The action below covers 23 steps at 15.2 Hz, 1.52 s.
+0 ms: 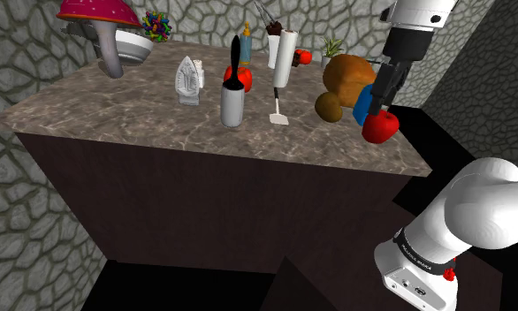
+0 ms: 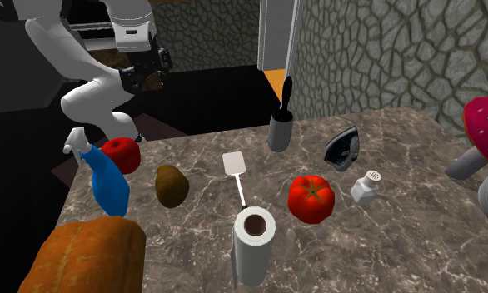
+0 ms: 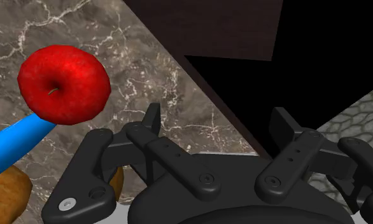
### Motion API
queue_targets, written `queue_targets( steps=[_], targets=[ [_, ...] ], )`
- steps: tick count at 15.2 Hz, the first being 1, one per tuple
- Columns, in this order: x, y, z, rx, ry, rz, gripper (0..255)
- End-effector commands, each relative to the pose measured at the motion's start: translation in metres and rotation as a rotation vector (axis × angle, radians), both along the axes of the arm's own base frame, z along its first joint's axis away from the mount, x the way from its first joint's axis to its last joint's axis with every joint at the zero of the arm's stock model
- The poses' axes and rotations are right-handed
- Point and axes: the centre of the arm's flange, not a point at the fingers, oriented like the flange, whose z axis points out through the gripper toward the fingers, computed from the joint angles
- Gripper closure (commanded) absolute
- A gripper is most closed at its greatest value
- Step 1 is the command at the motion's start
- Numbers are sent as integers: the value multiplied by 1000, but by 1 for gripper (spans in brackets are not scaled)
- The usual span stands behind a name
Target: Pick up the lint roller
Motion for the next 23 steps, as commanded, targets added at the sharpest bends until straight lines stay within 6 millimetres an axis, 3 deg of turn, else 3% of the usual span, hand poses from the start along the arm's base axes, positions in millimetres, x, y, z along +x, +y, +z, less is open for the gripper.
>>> queue_targets(
  steps=[1,23],
  targets=[
    [0,0,0,0,0,0,0],
    [225,172,-21,-212,-189,-186,0]
  ],
)
